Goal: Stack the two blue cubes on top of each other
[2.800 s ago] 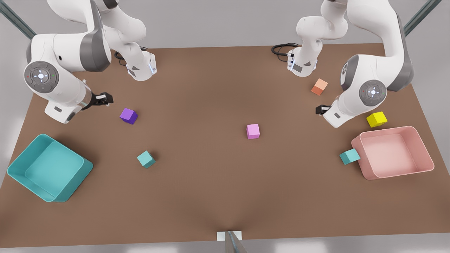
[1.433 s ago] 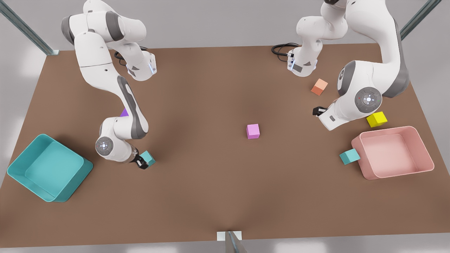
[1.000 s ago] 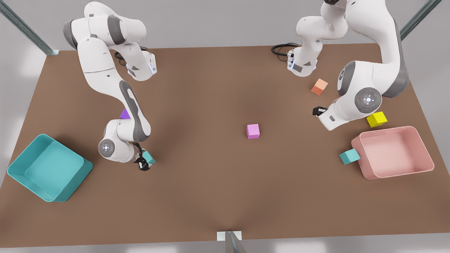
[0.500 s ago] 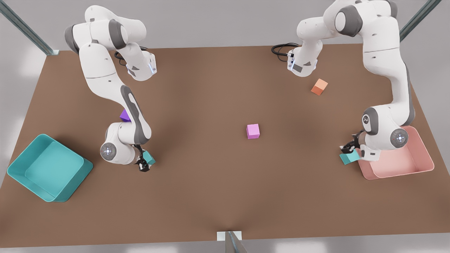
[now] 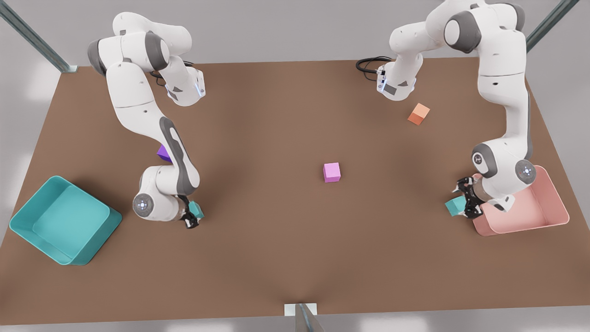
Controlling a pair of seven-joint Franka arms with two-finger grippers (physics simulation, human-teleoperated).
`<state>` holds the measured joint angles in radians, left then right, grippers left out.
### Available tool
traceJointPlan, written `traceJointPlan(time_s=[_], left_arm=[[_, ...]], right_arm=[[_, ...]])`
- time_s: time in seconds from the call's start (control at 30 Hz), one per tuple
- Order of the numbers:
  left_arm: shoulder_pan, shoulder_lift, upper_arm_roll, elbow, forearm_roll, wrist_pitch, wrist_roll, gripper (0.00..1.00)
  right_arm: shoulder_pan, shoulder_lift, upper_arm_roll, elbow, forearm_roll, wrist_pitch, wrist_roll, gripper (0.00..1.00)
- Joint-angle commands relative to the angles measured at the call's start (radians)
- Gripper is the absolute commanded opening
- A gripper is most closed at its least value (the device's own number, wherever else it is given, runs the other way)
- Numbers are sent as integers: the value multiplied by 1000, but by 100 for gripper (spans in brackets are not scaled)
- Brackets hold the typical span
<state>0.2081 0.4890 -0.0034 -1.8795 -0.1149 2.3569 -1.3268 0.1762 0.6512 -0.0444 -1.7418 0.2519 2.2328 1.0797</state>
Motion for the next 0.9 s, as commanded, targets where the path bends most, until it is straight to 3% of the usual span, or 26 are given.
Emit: traceJointPlan(time_s=[0.0,0.13,0.23,0.3,0.43,0.57,0.6,0.63,0.67,0.87], left_arm=[[4,3,0,-3,1,77,-496,100],[17,6,0,0,29,82,-420,100],[28,16,-1,-1,95,81,-417,100],[27,16,-1,-3,93,78,-419,100],[25,26,-4,-15,95,77,-419,100],[27,48,-4,-12,97,81,-419,100],[27,54,-4,-12,98,82,-417,100],[27,60,-4,-12,98,82,-417,100],[27,66,-4,-12,101,84,-417,100],[28,118,-4,-12,104,125,-417,100]], right_arm=[[3,-2,1,24,6,-91,-34,55],[84,-4,112,87,59,-114,244,56],[348,105,109,231,99,16,578,57],[431,214,103,367,95,73,698,57],[555,389,18,591,84,140,822,58],[568,401,15,614,84,151,850,61],[569,401,15,614,84,151,852,67],[571,401,9,614,82,151,864,88],[575,401,-2,614,84,149,884,100],[572,320,-3,616,86,32,888,100]])
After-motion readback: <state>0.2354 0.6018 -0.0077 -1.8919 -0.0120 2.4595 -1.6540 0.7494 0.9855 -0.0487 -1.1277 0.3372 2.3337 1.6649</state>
